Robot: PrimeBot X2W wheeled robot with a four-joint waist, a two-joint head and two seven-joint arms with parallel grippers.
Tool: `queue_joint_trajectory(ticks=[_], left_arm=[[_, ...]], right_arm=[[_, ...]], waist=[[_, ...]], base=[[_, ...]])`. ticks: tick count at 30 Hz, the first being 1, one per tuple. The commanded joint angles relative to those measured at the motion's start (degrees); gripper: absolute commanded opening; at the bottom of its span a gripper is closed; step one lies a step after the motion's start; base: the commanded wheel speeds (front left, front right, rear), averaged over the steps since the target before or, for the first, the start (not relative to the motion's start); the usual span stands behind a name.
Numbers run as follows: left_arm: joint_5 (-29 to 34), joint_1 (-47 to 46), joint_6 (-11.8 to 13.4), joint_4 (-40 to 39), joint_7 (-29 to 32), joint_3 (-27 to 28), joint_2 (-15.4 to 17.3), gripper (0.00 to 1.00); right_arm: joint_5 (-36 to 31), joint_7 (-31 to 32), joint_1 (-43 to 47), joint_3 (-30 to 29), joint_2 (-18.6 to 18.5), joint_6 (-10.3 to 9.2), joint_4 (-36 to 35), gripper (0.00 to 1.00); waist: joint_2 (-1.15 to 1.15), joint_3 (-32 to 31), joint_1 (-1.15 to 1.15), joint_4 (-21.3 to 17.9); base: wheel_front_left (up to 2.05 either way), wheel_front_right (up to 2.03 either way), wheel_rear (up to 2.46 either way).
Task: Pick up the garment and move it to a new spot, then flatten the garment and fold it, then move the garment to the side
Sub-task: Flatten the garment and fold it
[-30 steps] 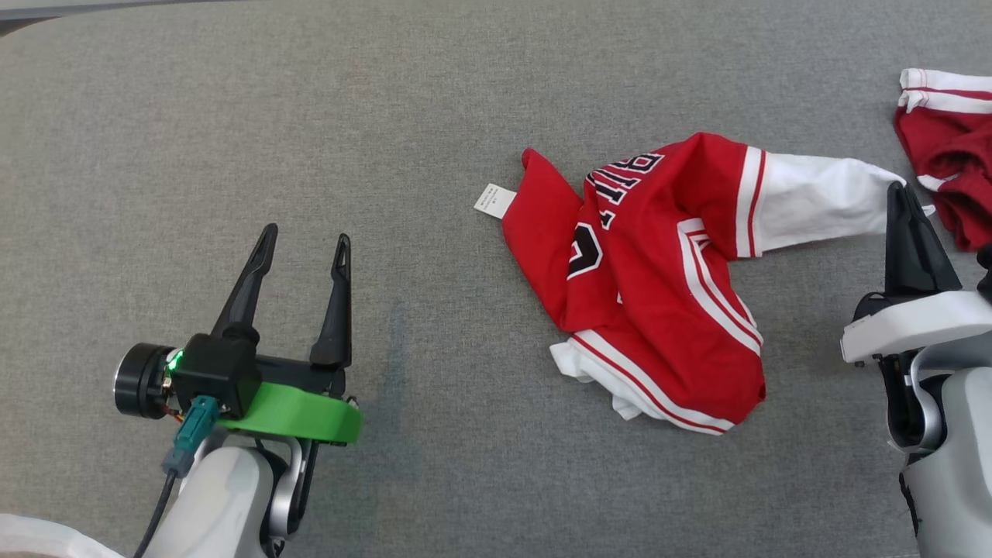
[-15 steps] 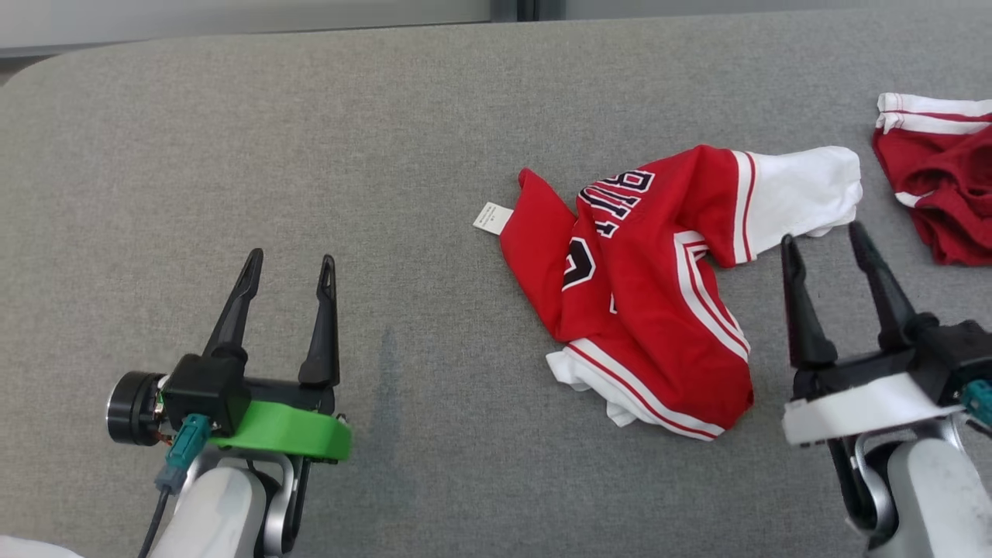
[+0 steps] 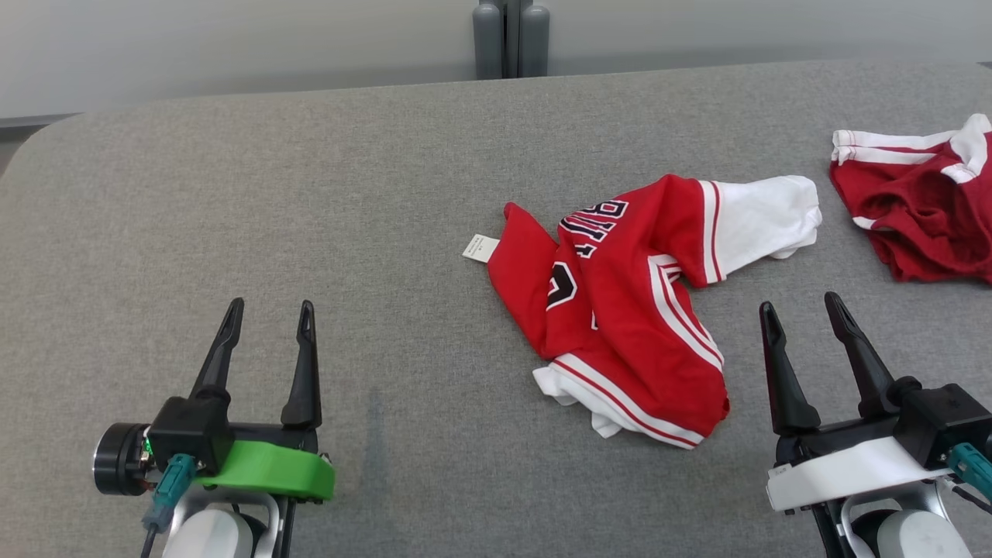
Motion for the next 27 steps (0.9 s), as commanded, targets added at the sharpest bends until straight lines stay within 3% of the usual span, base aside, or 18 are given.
queue_joint_trajectory(ticks=[1,7,15,23,25,26,27], left_arm=[[-0.14,0.72,0.24,-0.19,-0.15,0.12,0.5,1.0],[-0.07,0.29,0.3,-0.57,-0.11,-0.27,0.61,1.0],[0.83,-3.26,-0.35,-0.72,-0.01,-1.53,-0.22,1.0],[1.3,-6.13,-0.99,-0.03,-0.09,-2.15,-1.73,1.0],[1.35,-6.56,-1.18,0.13,-0.11,-2.02,-1.85,1.0],[1.37,-6.67,-1.26,0.16,-0.12,-1.92,-1.93,1.0],[1.42,-6.71,-1.34,0.26,-0.12,-1.8,-1.99,1.0]], right_arm=[[-0.36,0.28,0.8,0.01,0.05,0.0,-0.3,1.0],[-1.55,1.64,0.65,1.96,-0.87,0.0,-0.43,1.0],[-0.3,5.79,-1.51,18.68,-4.83,0.0,4.61,1.0],[-4.43,7.03,-7.88,23.17,-6.88,0.0,14.54,1.0],[-4.54,7.15,-8.94,23.3,-6.72,0.0,16.51,0.14],[-4.46,6.79,-9.36,23.2,-6.59,0.0,17.04,0.0],[-4.16,6.87,-9.69,23.11,-6.45,0.0,17.86,0.0]], waist=[[0.0,-0.16,0.0,-0.21],[0.0,0.48,0.0,-0.35],[0.0,4.1,0.0,1.18],[0.0,7.98,0.0,2.86],[0.0,8.45,0.0,3.0],[0.0,8.55,0.0,3.05],[0.0,8.64,0.0,3.1]], base=[[0.0,0.0,0.0],[0.0,0.0,0.0],[0.0,0.0,0.0],[0.0,0.0,0.0],[0.0,0.0,0.0],[0.0,0.0,0.0],[0.0,0.0,0.0]])
